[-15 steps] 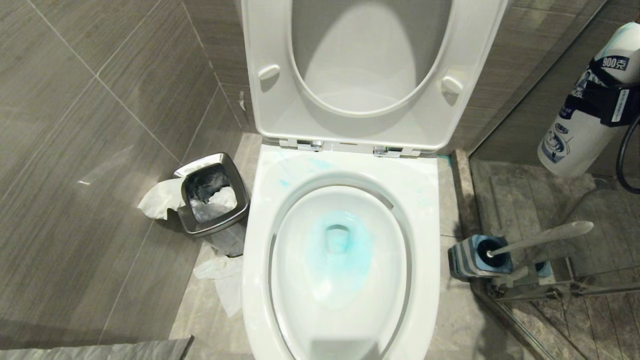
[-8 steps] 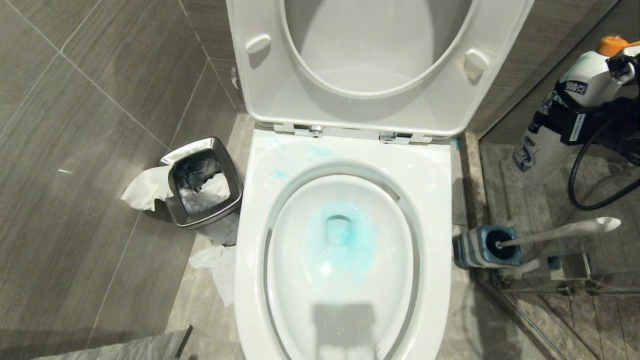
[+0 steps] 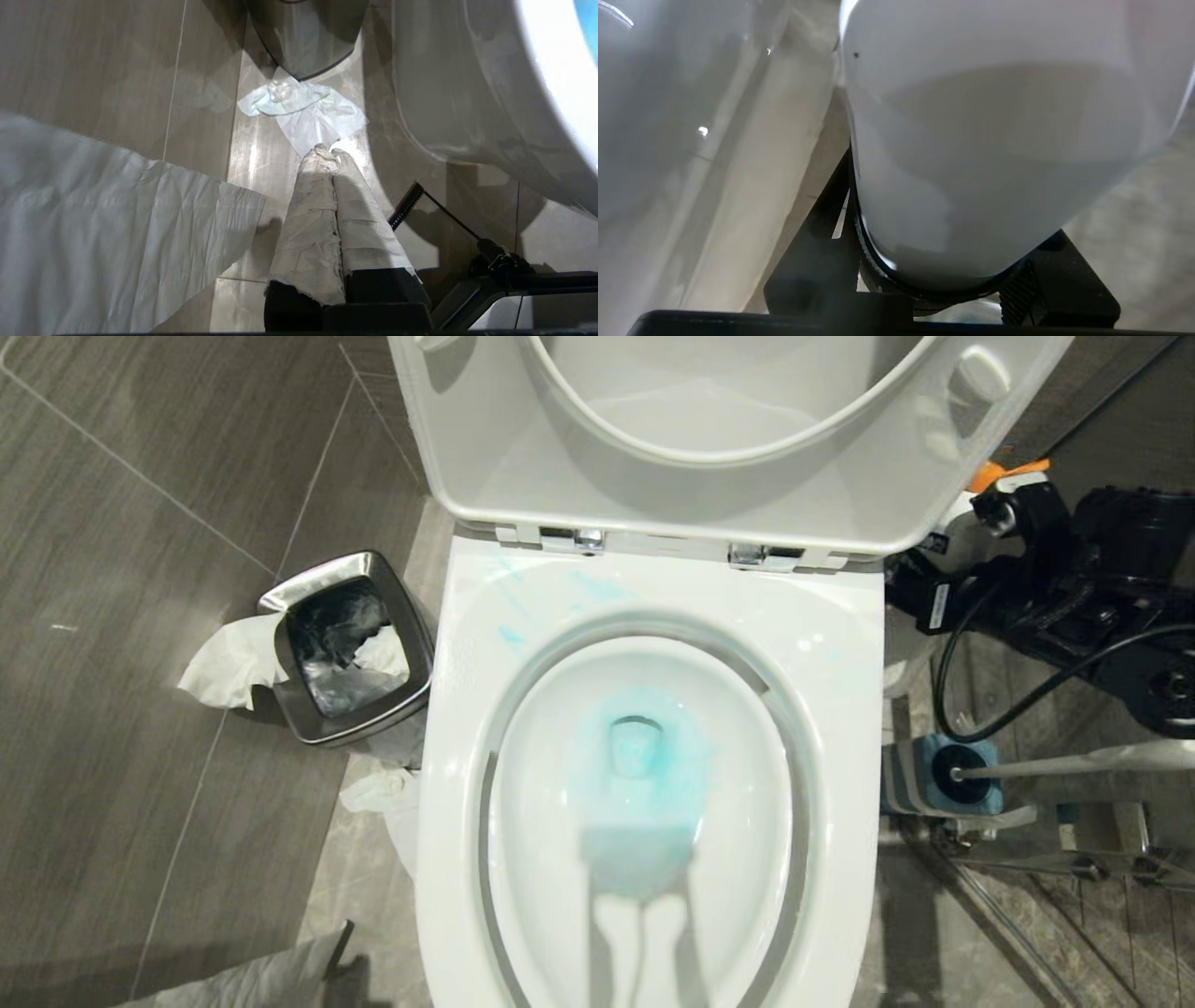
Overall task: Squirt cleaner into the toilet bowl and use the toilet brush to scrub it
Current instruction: Place the cleaning agent on the floor
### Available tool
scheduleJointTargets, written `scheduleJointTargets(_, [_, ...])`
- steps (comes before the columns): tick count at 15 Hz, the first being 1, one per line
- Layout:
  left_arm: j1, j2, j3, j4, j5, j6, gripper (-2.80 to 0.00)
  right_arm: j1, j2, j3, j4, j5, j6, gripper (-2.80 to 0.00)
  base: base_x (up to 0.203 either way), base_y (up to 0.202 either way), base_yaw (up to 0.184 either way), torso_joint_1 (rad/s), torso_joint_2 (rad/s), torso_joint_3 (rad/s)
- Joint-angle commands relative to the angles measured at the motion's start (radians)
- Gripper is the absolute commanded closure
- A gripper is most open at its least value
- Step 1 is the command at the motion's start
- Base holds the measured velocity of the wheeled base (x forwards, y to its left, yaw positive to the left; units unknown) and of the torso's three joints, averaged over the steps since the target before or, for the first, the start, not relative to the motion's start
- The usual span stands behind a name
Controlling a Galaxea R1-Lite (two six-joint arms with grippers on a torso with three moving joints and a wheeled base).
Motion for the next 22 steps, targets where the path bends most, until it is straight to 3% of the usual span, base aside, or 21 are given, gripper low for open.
scheduleJointTargets(1, [0.000, 0.001, 0.002, 0.000, 0.000, 0.000, 0.00, 0.021, 0.069, -0.005, -0.083, -0.001, -0.003, 0.00, 0.000, 0.000, 0.000, 0.006, 0.00, -0.199])
scheduleJointTargets(7, [0.000, 0.001, 0.002, 0.000, 0.000, 0.002, 0.00, 0.083, 0.122, 0.079, -0.420, -0.007, -0.074, 0.00, 0.000, 0.000, 0.000, 0.002, 0.00, -0.194])
scheduleJointTargets(10, [0.000, 0.001, 0.002, 0.000, 0.000, 0.002, 0.00, 0.095, 0.147, 0.113, -0.556, -0.055, -0.089, 0.00, 0.000, 0.000, 0.000, 0.002, 0.00, -0.183])
scheduleJointTargets(18, [0.000, 0.001, 0.002, 0.000, 0.000, 0.002, 0.00, 0.075, 0.163, 0.208, -0.581, -0.081, -0.133, 0.00, 0.000, 0.000, 0.000, 0.002, 0.00, -0.022])
scheduleJointTargets(22, [0.000, 0.001, 0.002, 0.000, 0.000, 0.002, 0.00, 0.026, 0.268, 0.201, -0.733, -0.083, -0.133, 0.00, 0.000, 0.000, 0.000, 0.000, 0.00, 0.000])
